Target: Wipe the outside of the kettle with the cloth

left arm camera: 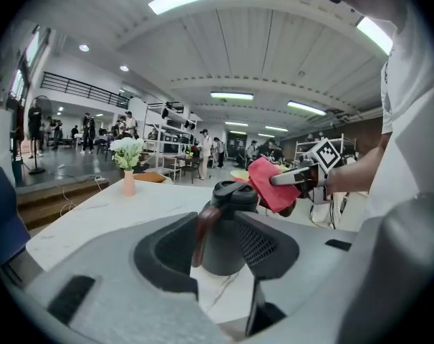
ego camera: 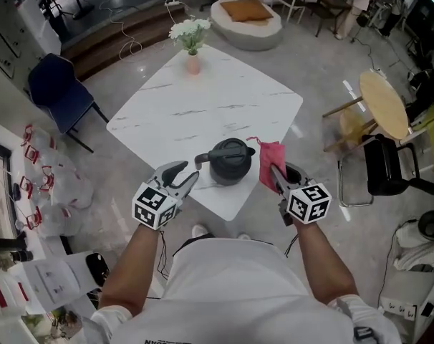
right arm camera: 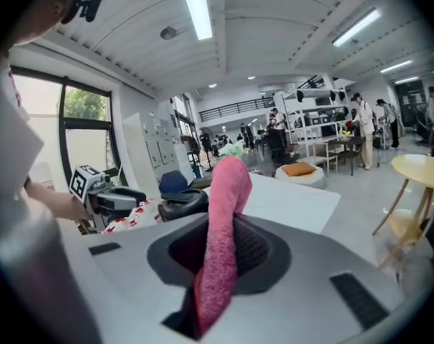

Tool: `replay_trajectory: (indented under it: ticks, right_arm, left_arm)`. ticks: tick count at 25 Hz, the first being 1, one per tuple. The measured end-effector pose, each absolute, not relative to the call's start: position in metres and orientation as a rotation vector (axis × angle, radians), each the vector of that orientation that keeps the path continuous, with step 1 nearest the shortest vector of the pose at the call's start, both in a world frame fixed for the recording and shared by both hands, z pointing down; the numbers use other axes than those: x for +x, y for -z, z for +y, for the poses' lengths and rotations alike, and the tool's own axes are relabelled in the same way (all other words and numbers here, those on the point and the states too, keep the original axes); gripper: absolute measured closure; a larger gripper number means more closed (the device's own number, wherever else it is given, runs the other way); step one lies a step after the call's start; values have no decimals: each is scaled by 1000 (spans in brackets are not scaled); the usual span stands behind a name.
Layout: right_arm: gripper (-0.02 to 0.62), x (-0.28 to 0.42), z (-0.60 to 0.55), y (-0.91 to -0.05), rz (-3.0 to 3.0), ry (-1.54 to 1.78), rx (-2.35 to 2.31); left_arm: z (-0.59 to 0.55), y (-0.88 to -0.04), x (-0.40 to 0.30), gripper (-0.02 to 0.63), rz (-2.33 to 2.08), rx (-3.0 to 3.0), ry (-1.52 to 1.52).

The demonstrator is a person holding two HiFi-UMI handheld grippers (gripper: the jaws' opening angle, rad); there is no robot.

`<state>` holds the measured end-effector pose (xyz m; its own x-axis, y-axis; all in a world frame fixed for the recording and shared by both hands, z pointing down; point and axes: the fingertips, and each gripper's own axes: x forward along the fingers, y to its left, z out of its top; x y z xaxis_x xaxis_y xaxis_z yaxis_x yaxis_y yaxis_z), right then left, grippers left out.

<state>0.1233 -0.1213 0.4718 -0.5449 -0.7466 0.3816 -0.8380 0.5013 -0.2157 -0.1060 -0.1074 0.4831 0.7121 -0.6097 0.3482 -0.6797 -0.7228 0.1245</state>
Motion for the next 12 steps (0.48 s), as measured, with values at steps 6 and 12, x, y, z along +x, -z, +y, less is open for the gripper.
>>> replay_trajectory:
  ticks: [6, 12]
  right_arm:
    - [532, 121, -101, -476, -2555, -500, 1229]
    - [532, 131, -90, -469, -2577, -493, 1170]
  left_arm:
    - [-77, -473, -87, 583, -1186, 2548, -218]
    - [-55, -471, -67, 607, -1249, 2471, -205]
